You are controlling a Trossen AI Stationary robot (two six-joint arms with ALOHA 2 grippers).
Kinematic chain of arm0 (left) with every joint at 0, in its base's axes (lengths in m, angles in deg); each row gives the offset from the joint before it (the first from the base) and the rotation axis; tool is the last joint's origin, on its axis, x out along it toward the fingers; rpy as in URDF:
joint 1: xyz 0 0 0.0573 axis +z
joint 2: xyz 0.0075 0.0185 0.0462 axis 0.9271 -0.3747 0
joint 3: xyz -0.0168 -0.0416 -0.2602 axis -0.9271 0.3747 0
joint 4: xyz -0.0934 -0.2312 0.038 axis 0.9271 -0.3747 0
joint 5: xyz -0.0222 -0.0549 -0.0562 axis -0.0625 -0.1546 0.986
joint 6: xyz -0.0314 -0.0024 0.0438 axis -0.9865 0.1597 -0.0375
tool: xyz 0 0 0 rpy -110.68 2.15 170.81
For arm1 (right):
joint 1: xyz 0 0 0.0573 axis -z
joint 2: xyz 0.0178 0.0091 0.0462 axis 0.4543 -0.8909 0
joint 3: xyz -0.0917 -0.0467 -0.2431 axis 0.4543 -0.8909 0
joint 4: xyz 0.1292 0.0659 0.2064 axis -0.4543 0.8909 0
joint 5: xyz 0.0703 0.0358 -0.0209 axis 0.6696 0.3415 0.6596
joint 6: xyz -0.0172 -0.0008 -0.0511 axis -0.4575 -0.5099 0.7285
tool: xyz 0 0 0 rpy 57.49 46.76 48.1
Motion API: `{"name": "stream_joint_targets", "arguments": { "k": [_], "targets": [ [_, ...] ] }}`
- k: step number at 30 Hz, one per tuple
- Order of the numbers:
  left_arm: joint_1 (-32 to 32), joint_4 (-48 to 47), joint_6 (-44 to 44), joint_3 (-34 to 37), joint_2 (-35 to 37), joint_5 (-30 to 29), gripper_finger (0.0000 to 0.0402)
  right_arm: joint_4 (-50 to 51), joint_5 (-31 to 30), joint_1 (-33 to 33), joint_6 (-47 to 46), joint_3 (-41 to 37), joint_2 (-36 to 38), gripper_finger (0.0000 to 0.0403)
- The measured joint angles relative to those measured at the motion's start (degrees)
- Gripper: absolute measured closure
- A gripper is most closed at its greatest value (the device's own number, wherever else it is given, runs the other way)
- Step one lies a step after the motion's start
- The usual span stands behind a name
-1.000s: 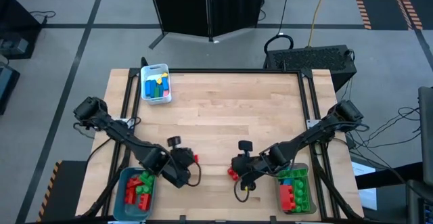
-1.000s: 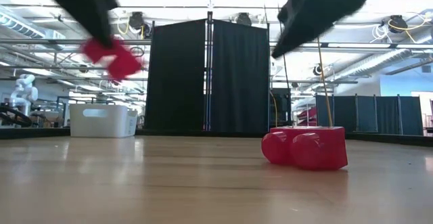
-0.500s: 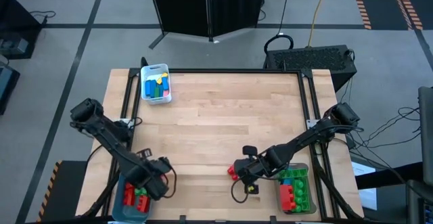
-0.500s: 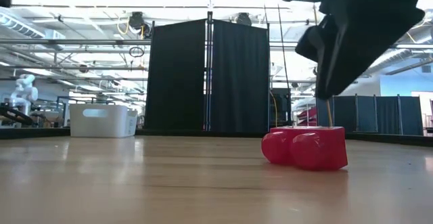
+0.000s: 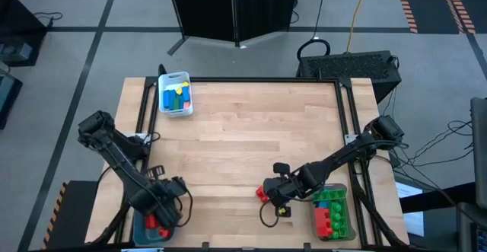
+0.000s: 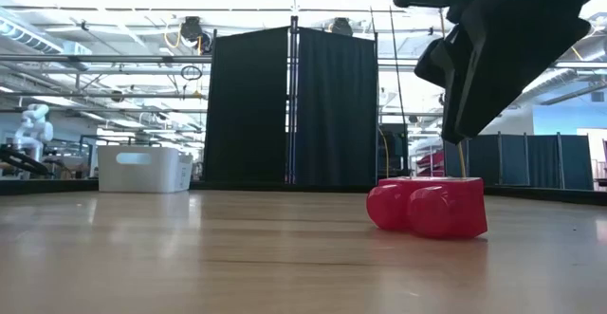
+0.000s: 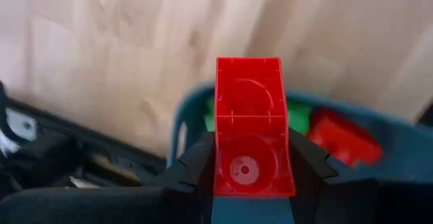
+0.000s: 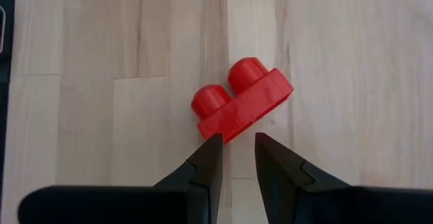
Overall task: Sort blocks by size
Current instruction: Put the red 2 stud gamepiece into the blue bin
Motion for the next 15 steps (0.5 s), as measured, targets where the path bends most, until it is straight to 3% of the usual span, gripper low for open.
{"name": "stream_joint_targets", "arguments": {
  "k": [4,8,15],
  "targets": [
    [-1.63,0.05,-0.03,-0.05,0.00,5.21,0.0284,0.55,-4.19,0.05,-4.26,0.00,0.00,0.0330],
    [-3.28,2.10,-0.38,-0.07,0.00,6.45,0.0284,1.85,-7.70,0.38,-7.96,0.00,0.00,0.0321],
    [-5.61,4.57,-1.57,-0.07,0.00,7.13,0.0284,0.99,-7.32,-0.50,-10.45,0.00,0.00,0.0250]
  ]
}}
